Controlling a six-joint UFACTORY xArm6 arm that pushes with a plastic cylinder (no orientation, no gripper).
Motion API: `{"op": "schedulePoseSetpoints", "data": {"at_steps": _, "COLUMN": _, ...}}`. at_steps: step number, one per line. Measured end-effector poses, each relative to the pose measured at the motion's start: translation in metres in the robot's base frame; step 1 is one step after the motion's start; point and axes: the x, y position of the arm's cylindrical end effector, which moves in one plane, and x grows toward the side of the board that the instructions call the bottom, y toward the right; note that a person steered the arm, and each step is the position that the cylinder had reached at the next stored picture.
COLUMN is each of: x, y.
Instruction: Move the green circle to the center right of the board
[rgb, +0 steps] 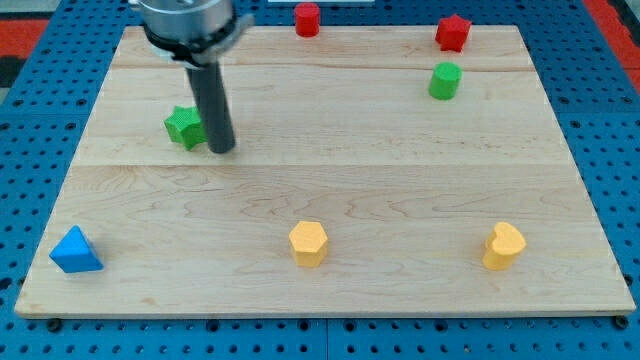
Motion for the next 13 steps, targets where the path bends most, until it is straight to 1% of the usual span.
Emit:
{"op": "schedulePoseSetpoints", "data": {"at_steps": 1, "x": -0.026, "y": -0.039}}
{"op": "schedulePoseSetpoints", "data": {"at_steps": 2, "x": -0.033, "y": -0.023}}
{"op": "schedulePoseSetpoints", "data": {"at_steps": 5, "x": -0.092, "y": 0.14}}
{"op": "schedulePoseSetpoints", "data": {"at_steps": 7, "x": -0.135, "y": 0.238}}
{"op": "schedulePoseSetpoints", "data": {"at_steps": 8, "x": -0.124, "y": 0.284}}
{"op": "schedulePoseSetpoints", "data": {"at_steps": 9, "x": -0.103, "y": 0.313}}
{"op": "schedulePoseSetpoints", "data": {"at_steps": 11, "x": -0.075, "y": 0.323}}
{"op": "schedulePoseSetpoints", "data": {"at_steps": 12, "x": -0.049, "y": 0.333}}
{"op": "schedulePoseSetpoints", "data": {"at_steps": 13, "x": -0.038, "y": 0.336}}
